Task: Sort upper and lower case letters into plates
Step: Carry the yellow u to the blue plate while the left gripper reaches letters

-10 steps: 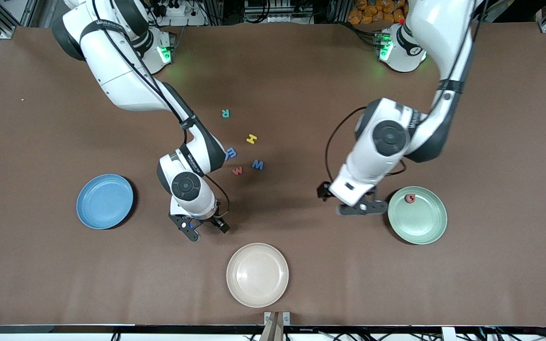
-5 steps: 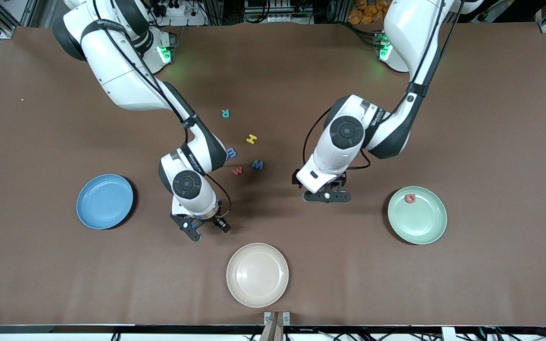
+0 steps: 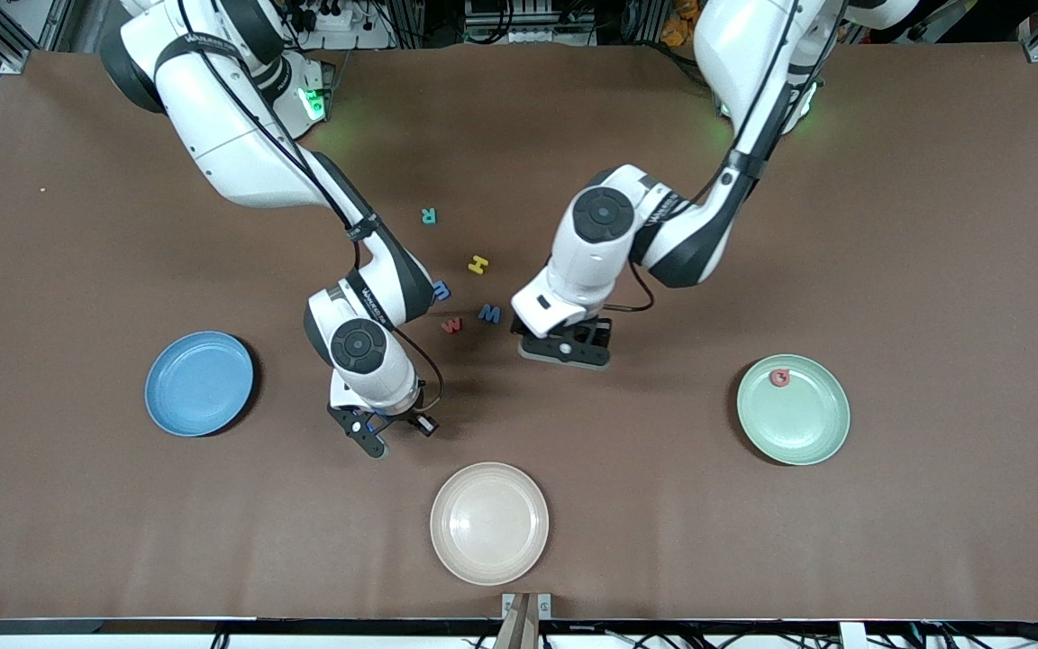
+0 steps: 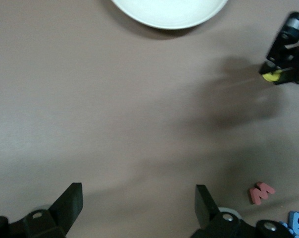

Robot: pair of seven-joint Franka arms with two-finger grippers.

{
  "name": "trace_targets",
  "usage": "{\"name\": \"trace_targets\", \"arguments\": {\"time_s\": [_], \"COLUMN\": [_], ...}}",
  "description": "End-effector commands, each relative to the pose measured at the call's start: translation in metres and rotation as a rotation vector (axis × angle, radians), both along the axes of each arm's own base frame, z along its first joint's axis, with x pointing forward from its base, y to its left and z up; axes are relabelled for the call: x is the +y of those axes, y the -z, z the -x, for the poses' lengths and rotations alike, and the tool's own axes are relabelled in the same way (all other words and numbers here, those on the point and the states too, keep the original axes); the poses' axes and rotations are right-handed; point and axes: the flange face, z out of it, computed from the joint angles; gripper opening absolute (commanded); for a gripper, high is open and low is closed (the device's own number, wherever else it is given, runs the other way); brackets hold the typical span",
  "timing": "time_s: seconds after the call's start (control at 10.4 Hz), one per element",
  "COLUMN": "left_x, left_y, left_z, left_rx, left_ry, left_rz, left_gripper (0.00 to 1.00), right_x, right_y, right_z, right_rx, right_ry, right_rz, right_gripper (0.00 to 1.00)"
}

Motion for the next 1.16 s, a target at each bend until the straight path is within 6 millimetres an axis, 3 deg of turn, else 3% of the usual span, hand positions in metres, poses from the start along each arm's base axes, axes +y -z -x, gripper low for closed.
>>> {"name": "trace_targets", "arguments": {"time_s": [0.0,0.19,0.39,0.58,0.77,1.06], "left_x": [-0.027,-0.042,-0.061,-0.075,-0.097,-0.109], "left_y": [0.022,0.029,0.047,0.061,0.076,0.109], "left_z": [0.017,0.032,0.055,0.073,0.099,0.118], "left_rx": [-0.05,-0.046,-0.023,-0.013,-0.004,0.009], "left_ry": [0.078,0.083,0.094,0.108,0.121,0.118], "left_rz": [-0.008,-0.001,-0.008,-0.008,-0.008,-0.042], "left_gripper": [0.99,0.96,0.92,0.92,0.91,0.88], "right_x": [-0.013,-0.057,-0.127,-0.19,-0.252,-0.293], "right_y": [-0.005,-0.034,-0.077,-0.1,-0.101,-0.087], "right_z": [-0.002,-0.023,-0.042,-0.046,-0.039,0.002], "right_rx": [-0.013,-0.015,0.03,0.119,0.189,0.152], "right_ry": [0.002,-0.044,-0.147,-0.247,-0.324,-0.431], "right_rz": [0.009,0.032,0.074,0.108,0.117,0.111], "right_gripper": [0.0,0.0,0.0,0.0,0.0,0.0]}}
